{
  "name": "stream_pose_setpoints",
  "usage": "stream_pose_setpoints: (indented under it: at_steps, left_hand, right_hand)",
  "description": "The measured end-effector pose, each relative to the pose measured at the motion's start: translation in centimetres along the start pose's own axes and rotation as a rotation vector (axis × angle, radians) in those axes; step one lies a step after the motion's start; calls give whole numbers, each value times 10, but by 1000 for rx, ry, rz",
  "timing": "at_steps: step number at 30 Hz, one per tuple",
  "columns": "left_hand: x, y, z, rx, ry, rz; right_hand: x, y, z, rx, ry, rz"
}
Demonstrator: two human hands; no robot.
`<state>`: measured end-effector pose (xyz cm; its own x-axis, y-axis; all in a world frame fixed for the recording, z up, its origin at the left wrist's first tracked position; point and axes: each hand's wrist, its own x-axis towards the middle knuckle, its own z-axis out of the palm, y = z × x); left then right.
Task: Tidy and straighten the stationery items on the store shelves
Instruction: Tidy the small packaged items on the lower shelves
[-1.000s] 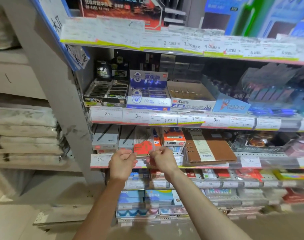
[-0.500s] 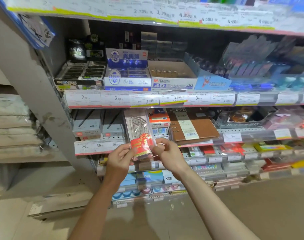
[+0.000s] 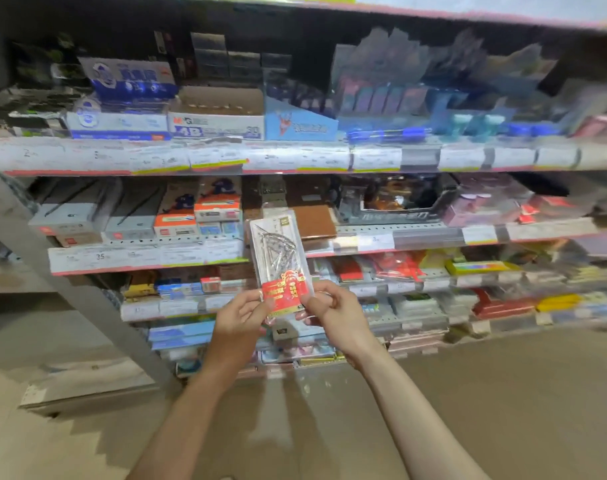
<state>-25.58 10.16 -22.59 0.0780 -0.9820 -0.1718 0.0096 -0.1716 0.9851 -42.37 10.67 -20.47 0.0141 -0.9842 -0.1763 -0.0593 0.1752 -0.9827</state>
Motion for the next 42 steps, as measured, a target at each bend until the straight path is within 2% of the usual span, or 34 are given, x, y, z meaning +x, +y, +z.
stream_pose_setpoints:
  at_steps: [3, 8, 17, 22, 30, 38, 42]
  left_hand:
    - [-25, -9, 52, -8, 17, -48]
    - [-65, -27, 112, 88, -62, 16]
    - [-63, -84, 143, 133, -75, -169]
    - [-23, -115, 150, 196, -94, -201]
    - [80, -150, 182, 179, -61, -144]
    - [167, -170, 216, 167, 31, -14]
    - [200, -186, 223, 266, -3, 125]
  right_hand:
    - [-18, 16, -54, -20, 5, 8]
    - [-45, 47, -117, -9, 9, 67]
    - [-47, 108, -148, 99, -12, 230]
    - [-12, 138, -151, 92, 41, 300]
    - [76, 172, -162, 97, 85, 248]
    - [157, 185, -179, 50, 151, 112]
    - [192, 196, -187, -19, 179, 95]
